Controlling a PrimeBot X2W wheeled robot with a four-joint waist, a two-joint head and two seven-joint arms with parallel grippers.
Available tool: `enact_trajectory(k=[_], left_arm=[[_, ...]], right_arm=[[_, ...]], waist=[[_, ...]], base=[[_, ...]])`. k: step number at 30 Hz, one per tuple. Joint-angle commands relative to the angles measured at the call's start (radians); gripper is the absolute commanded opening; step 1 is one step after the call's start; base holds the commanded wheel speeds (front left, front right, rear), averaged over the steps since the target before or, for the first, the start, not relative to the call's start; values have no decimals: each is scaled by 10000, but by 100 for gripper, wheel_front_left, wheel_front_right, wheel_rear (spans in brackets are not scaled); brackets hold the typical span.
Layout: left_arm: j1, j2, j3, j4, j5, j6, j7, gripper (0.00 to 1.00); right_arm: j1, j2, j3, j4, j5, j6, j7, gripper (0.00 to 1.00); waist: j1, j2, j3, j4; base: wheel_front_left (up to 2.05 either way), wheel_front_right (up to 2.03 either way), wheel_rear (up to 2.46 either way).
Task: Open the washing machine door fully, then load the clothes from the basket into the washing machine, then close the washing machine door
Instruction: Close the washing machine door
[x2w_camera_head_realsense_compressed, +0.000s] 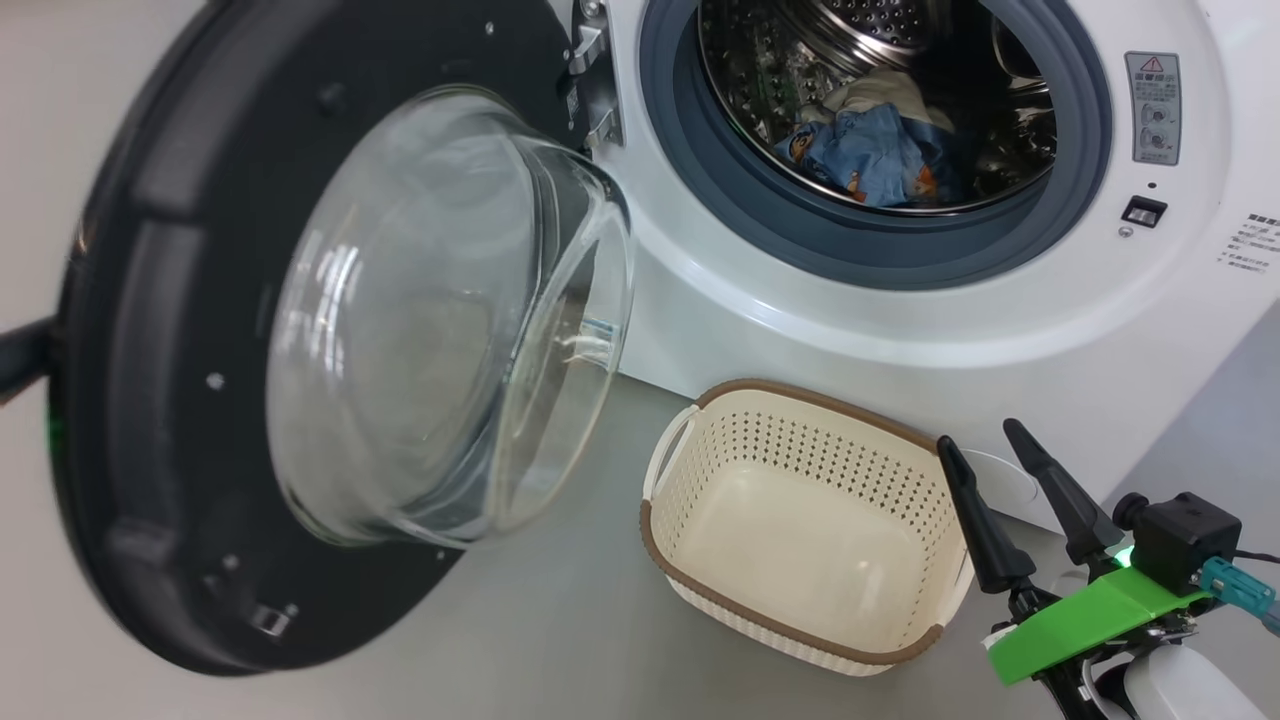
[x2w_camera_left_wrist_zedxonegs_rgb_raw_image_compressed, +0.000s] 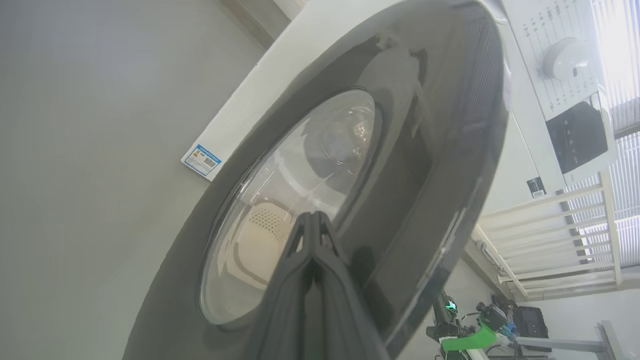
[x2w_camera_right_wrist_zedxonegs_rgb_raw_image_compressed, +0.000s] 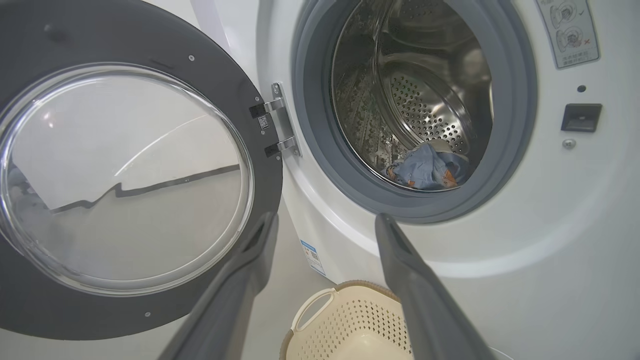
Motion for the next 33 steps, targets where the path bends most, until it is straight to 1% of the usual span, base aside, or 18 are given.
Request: enact_trajectory(k=[1, 7, 15, 24, 33], left_arm=[[15, 339, 146, -682, -199, -80, 246, 0], [219, 133, -77, -1479, -507, -81, 583, 0], [443, -218, -479, -2396, -691, -82, 828, 0], [526, -729, -927, -3114, -533, -82, 662, 0], [335, -1178, -1078, -3004, -78, -1, 20, 0]], right_arm=[[19, -93, 66, -247, -29, 56, -80, 100], [86, -49, -10, -262, -38, 56, -80, 100], [137, 37, -210, -299, -82, 56, -80, 100], [180, 99, -439, -369, -130, 56, -80, 100], [286, 193, -670, -425, -170, 56, -80, 100]], waist=[[0, -1, -41, -34], [0, -1, -149, -179], [0, -1, -220, -695], [0, -1, -233, -1638], [0, -1, -260, -2721]], base=[[0, 0, 0], [0, 0, 0], [0, 0, 0], [0, 0, 0], [0, 0, 0]])
